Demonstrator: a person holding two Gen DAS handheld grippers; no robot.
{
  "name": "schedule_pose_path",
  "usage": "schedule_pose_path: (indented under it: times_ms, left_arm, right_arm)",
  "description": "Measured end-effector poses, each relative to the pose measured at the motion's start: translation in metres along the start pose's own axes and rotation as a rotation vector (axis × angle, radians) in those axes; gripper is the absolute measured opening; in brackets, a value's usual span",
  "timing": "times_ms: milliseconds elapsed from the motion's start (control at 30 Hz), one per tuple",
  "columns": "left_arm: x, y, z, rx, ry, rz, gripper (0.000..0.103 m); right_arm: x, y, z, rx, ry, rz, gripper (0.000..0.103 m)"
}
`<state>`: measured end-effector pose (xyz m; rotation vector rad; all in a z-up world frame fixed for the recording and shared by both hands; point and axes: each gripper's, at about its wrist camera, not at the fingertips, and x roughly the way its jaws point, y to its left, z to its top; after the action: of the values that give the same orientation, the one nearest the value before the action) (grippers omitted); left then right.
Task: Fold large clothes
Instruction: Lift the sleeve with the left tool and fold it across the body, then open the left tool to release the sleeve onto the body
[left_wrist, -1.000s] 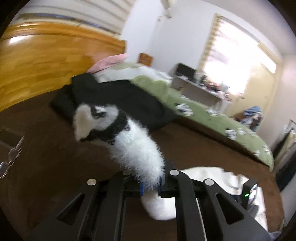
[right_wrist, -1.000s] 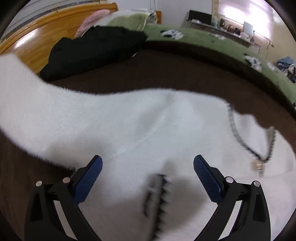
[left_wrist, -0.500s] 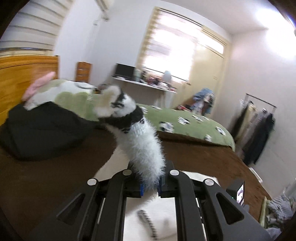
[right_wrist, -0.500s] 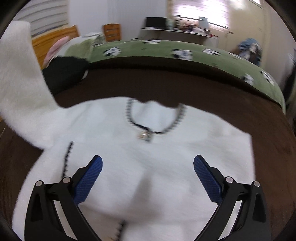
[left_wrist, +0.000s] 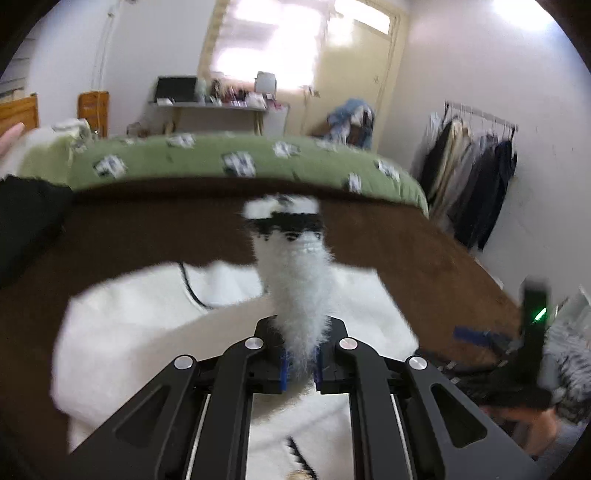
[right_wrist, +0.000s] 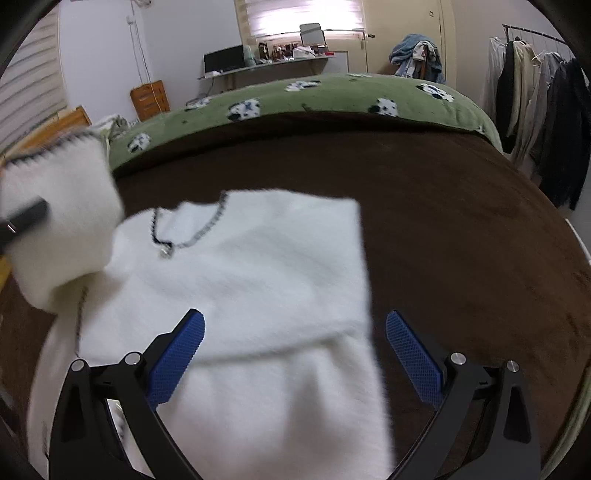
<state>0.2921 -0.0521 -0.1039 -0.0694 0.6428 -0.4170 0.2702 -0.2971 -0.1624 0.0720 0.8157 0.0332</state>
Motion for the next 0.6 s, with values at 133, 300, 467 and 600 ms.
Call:
schedule_pose_path:
  times_ms: [133,300,467,600]
  left_arm:
    - [0.041,-0.014,-0.039,0.009,0.102,-0.016,0.012]
    - [0.076,-0.024,-0.076,0.008,0.208,-0.032,0.013]
    - [0.076,-0.025,-0.076,0.028,0.204,-0.026,0.013]
    - [0.073,-0.027,-0.078,0.035,0.216,-0.035,0.018]
  right_arm:
    - [0.003,-0.018,-0.009,0.013,0.023,-0.019,0.097]
    - [0.005,-0.03,-0.015,0.056,0.026,-0.006,0.097]
    - [0.007,-0.028,-0.016,0.03,0.037,-0.004,0.097]
    - [0.003,-0.026,-0.012,0.031,0.032,0.0,0.097]
